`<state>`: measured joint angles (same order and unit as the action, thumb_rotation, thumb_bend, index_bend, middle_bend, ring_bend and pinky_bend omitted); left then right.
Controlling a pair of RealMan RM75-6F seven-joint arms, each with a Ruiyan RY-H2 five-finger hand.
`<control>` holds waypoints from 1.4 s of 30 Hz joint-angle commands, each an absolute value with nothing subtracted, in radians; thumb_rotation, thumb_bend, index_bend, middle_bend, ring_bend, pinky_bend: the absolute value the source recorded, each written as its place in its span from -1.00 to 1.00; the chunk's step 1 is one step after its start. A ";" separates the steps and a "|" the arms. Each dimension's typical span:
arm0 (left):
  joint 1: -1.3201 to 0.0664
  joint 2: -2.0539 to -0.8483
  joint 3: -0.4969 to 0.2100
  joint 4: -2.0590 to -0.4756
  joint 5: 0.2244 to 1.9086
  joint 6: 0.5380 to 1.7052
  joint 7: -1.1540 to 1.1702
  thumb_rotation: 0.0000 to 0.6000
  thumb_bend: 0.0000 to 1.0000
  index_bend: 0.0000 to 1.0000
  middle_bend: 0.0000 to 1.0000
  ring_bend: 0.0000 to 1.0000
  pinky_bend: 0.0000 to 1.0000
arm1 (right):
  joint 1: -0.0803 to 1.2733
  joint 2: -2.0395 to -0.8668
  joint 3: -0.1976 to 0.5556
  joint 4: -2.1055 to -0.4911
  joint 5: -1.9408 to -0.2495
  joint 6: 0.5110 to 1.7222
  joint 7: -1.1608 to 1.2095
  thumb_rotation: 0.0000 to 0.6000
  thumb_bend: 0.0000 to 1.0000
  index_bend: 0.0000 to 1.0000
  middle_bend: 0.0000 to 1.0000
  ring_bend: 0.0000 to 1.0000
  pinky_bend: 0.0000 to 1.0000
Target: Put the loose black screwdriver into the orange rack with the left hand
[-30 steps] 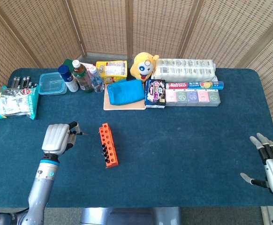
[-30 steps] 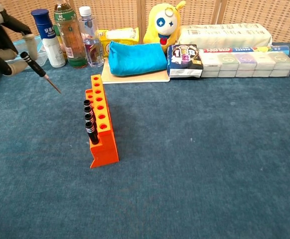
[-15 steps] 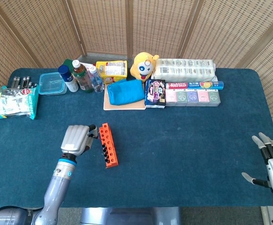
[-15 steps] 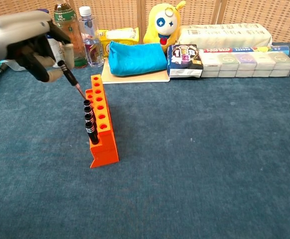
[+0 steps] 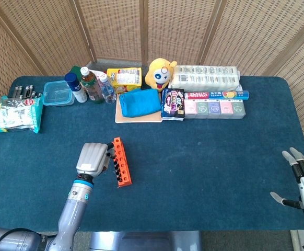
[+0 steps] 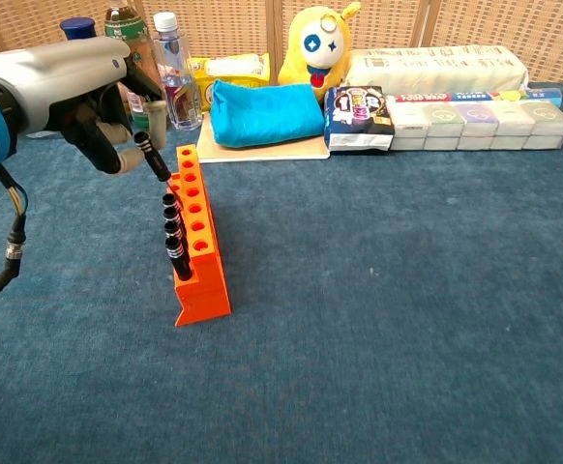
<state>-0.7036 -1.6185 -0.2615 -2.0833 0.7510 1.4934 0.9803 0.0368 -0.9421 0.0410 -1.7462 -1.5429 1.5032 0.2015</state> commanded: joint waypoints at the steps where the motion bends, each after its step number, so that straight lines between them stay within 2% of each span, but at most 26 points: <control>1: -0.706 -1.621 -0.258 -2.085 0.742 1.501 0.983 1.00 -0.13 0.08 1.00 1.00 1.00 | 0.036 -0.941 0.041 -1.746 -1.543 1.504 0.203 1.00 -0.99 -0.90 -1.00 -1.00 -0.96; 42: -0.755 -1.642 -0.249 -2.054 0.695 1.547 1.004 1.00 -0.13 0.07 1.00 1.00 1.00 | 0.033 -0.935 0.043 -1.745 -1.542 1.508 0.218 1.00 -0.99 -0.90 -1.00 -1.00 -0.96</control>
<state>-0.7552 -1.6422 -0.2486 -2.0544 0.6955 1.5466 1.0037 0.0335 -0.9350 0.0433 -1.7448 -1.5420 1.5085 0.2183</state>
